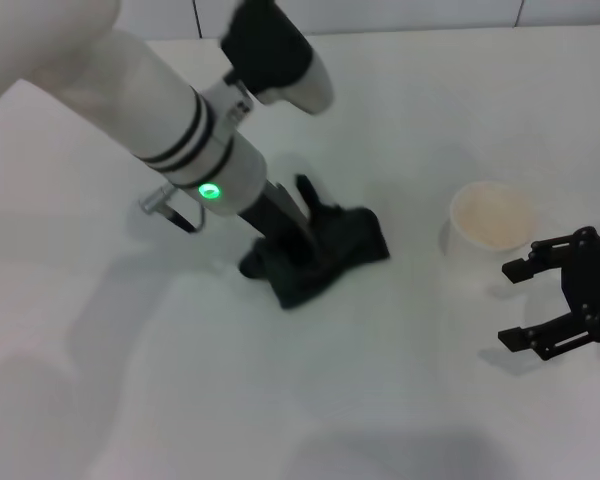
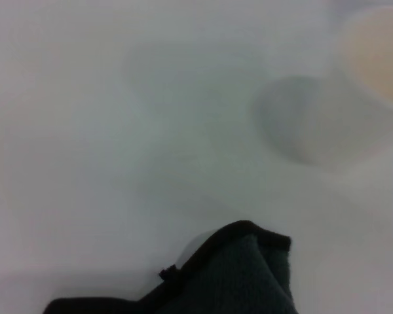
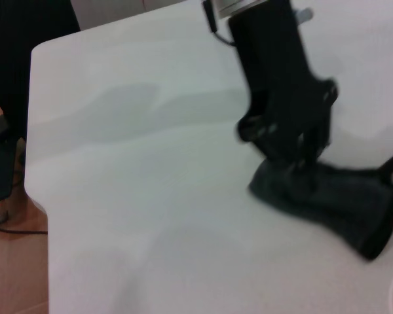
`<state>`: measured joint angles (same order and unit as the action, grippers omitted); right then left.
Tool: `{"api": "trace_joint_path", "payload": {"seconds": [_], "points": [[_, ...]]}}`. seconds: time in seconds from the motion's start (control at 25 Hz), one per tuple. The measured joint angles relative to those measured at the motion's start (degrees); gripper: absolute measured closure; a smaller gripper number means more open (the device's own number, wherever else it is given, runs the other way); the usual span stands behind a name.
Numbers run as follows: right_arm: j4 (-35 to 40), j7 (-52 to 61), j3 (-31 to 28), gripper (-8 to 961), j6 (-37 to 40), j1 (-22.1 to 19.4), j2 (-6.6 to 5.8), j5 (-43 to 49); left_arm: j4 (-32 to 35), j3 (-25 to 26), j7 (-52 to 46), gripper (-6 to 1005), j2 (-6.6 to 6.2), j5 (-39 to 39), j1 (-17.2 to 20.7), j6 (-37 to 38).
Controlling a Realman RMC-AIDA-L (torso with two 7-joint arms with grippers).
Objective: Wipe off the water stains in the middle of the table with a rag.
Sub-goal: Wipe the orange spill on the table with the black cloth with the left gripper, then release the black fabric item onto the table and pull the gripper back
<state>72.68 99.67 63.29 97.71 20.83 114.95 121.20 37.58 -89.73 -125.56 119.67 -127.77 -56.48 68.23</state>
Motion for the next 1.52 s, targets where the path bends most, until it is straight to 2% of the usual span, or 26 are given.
{"api": "trace_joint_path", "payload": {"seconds": [0.24, 0.44, 0.6, 0.84, 1.0, 1.2, 1.52], "points": [[0.7, 0.0, -0.3, 110, 0.0, 0.0, -0.39, 0.2, 0.9, -3.3, 2.9, 916, 0.05, 3.7, -0.1, 5.1], [0.9, 0.0, -0.9, 110, 0.2, 0.4, -0.44, 0.7, 2.6, -3.7, 2.0, 916, -0.11, 4.0, 1.3, 5.1], [0.9, 0.0, -0.9, 110, 0.7, 0.5, -0.44, 0.7, 2.7, 1.1, 0.6, 916, -0.38, 0.1, 2.3, 2.5], [1.3, 0.9, -0.9, 110, 0.9, 0.1, -0.42, 0.7, 3.8, 9.0, 0.4, 916, -0.55, -6.0, 4.2, 2.4], [1.7, 1.4, -0.9, 110, 1.2, 0.1, -0.25, 0.8, 9.1, 11.3, 0.3, 917, -0.58, -8.2, 8.8, 3.4], [1.9, 2.1, -0.9, 110, 1.4, 0.6, -0.03, 0.8, 17.9, 11.7, 1.2, 907, -0.59, -8.2, 15.2, 8.5], [1.9, 2.3, -0.9, 109, 1.0, 0.9, 0.0, 0.5, 23.3, 12.6, 3.0, 824, -0.58, -7.4, 20.8, 11.6]]}}
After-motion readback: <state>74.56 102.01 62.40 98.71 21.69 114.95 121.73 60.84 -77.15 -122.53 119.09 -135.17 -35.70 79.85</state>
